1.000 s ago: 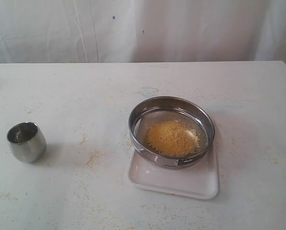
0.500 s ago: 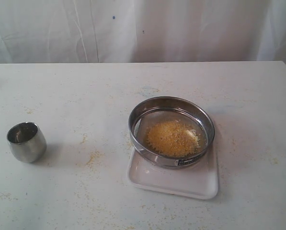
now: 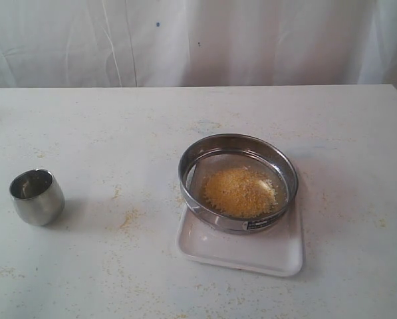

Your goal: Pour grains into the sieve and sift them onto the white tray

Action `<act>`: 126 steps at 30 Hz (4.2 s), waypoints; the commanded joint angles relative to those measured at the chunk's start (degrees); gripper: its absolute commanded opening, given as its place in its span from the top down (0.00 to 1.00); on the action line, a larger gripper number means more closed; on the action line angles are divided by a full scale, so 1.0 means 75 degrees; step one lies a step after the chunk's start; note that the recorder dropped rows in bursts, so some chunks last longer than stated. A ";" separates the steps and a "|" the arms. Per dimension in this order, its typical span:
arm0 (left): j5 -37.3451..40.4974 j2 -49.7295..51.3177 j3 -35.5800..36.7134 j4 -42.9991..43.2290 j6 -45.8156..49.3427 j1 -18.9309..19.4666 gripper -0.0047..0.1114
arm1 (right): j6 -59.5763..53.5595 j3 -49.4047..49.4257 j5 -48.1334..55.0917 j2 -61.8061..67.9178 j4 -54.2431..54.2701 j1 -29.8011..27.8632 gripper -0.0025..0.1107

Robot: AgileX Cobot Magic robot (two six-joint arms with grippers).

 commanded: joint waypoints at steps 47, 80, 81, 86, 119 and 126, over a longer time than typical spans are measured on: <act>0.0212 -0.0034 0.0027 -0.2908 0.3377 0.0024 0.96 | 0.2615 0.0053 -0.2890 -0.0049 0.1400 -0.0031 0.98; 0.0212 -0.0034 0.0027 -0.2908 0.3377 0.0024 0.96 | -0.1961 -0.8700 0.3641 1.1883 0.0632 -0.0396 0.41; 0.0212 -0.0034 0.0027 -0.2908 0.3377 0.0024 0.96 | -0.1961 -0.9007 0.3754 1.2330 0.0669 -0.0518 0.43; 0.0212 -0.0034 0.0027 -0.2908 0.3377 0.0024 0.96 | -0.2313 -1.0538 0.4361 1.4166 0.1097 -0.0939 0.43; 0.0212 -0.0034 0.0027 -0.2908 0.3377 0.0024 0.96 | -0.2813 -1.1705 0.4106 1.6460 0.1644 -0.0939 0.86; 0.0212 -0.0034 0.0027 -0.2908 0.3377 0.0024 0.96 | -0.2655 -1.2133 0.4907 1.6425 0.1644 -0.0939 0.98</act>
